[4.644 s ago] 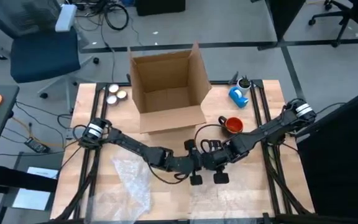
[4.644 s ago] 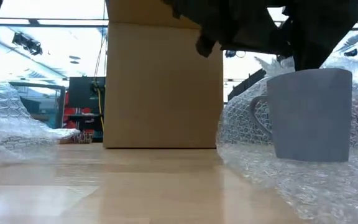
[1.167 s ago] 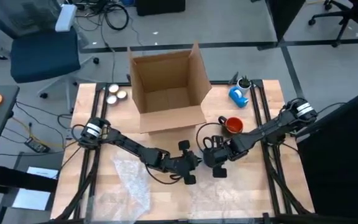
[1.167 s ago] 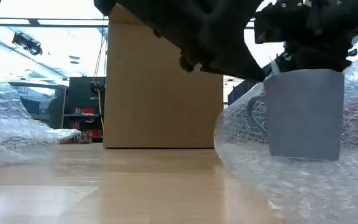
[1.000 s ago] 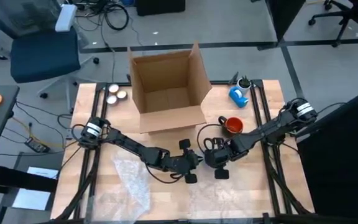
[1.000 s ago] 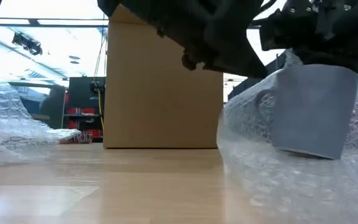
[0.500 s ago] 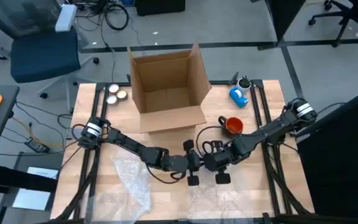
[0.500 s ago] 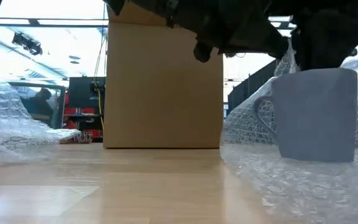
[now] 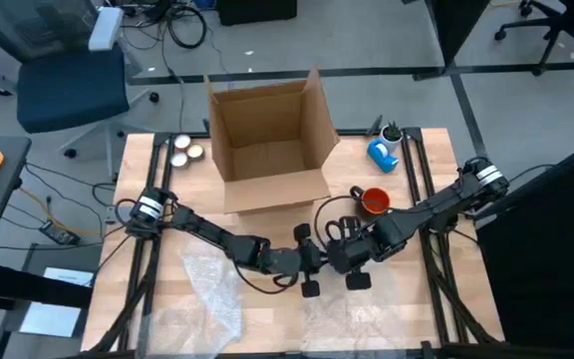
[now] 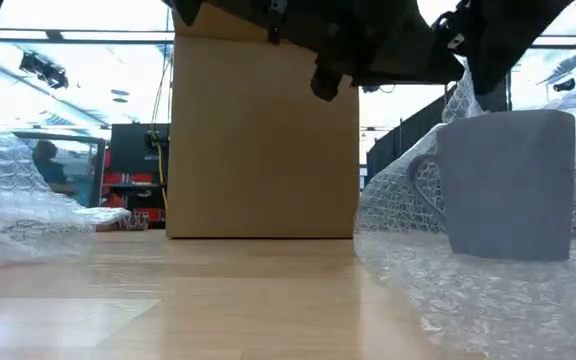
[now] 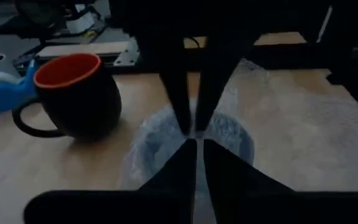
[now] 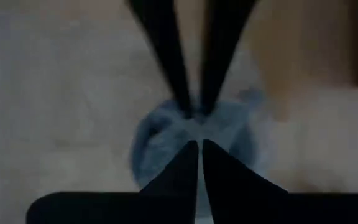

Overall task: Wrap mug
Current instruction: Wrap the blue mug with the top bubble wrap

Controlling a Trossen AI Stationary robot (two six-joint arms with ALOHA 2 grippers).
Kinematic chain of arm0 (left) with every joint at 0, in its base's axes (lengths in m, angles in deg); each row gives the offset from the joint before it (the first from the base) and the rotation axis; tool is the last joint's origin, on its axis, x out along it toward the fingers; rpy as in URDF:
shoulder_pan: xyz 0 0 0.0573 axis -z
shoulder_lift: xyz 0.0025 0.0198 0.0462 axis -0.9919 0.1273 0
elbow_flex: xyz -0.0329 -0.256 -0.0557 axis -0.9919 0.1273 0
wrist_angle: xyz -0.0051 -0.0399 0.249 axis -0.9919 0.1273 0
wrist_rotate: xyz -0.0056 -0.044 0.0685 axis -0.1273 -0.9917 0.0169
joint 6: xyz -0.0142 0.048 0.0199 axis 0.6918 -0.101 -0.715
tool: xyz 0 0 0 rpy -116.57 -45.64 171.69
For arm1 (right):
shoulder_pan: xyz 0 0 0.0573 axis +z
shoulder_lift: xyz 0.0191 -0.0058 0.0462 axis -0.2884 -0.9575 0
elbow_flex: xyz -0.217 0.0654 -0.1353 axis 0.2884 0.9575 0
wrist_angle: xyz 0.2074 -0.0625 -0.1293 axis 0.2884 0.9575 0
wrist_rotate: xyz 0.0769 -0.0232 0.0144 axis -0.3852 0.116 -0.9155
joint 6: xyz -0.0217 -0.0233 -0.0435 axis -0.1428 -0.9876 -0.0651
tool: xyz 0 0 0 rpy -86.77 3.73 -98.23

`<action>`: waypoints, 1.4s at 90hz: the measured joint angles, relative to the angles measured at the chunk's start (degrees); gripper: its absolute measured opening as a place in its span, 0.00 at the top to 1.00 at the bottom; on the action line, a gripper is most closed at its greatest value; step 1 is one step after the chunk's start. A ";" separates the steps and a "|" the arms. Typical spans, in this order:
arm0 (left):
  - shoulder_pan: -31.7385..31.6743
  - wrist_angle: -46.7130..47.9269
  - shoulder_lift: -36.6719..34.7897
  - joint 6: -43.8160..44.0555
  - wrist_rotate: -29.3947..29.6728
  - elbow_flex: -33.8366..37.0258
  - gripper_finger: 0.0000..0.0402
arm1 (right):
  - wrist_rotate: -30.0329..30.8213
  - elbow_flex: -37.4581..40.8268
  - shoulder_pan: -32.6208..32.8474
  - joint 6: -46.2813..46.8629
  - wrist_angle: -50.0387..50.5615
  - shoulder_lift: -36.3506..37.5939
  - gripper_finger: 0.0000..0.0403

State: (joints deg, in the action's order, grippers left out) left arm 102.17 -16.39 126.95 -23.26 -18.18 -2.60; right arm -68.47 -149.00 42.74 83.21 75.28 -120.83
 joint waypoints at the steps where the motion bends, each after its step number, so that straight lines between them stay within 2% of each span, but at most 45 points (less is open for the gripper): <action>1: 0.01 0.01 0.00 0.00 0.00 0.00 0.96 | 0.10 0.22 0.00 -0.03 -0.29 0.00 1.00; 46: 0.01 0.13 0.00 0.04 0.11 0.00 0.96 | -1.66 13.04 -0.66 1.64 -13.02 0.00 1.00; 80: 0.00 0.12 0.00 0.07 0.11 0.00 0.96 | -2.37 13.70 -1.79 2.42 -17.20 -0.02 1.00; 126: 0.00 0.17 0.00 0.07 0.11 0.00 0.96 | -2.92 12.92 -1.62 1.44 -15.58 -0.02 1.00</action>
State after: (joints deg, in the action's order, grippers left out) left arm 102.17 -16.22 126.95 -23.20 -18.07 -2.60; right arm -71.39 -136.08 41.12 84.65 59.69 -120.85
